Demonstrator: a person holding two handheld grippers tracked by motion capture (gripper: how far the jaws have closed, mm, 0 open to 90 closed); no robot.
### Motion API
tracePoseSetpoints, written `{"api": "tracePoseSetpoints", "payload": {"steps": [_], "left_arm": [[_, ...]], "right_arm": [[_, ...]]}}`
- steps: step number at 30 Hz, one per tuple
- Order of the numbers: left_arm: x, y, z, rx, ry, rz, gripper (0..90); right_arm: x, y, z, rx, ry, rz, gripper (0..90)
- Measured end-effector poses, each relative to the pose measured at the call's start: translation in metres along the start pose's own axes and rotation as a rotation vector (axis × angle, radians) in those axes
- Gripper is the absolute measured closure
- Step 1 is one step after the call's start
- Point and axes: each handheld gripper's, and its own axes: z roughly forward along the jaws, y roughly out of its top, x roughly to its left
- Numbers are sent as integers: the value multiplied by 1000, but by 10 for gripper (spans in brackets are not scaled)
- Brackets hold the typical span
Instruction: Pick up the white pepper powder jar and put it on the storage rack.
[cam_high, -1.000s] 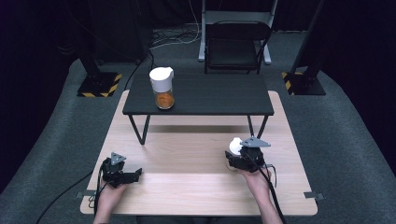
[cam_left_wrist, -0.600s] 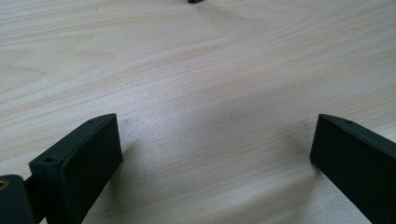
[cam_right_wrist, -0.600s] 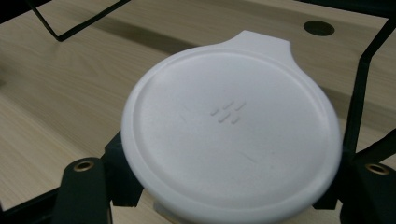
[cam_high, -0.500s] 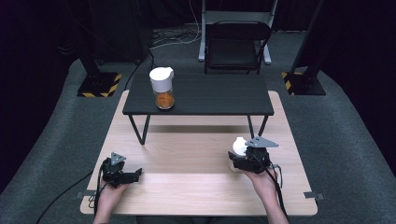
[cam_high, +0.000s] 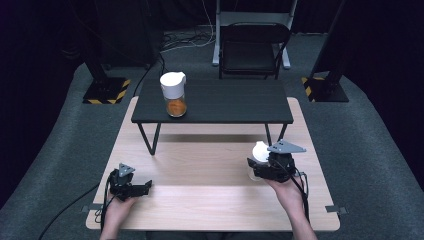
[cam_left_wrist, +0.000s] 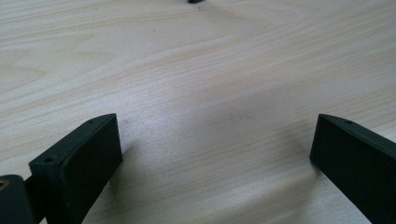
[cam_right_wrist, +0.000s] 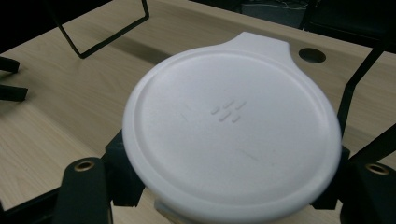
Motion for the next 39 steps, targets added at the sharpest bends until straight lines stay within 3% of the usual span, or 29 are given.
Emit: {"api": "tracePoseSetpoints", "payload": {"steps": [19,39], "left_arm": [[0,0,0,0,0,0,15],[0,0,0,0,0,0,15]], "right_arm": [[-5,31,-21,-32,-17,-13,294],[-1,72,-35,-60,-28,-40,295]]}}
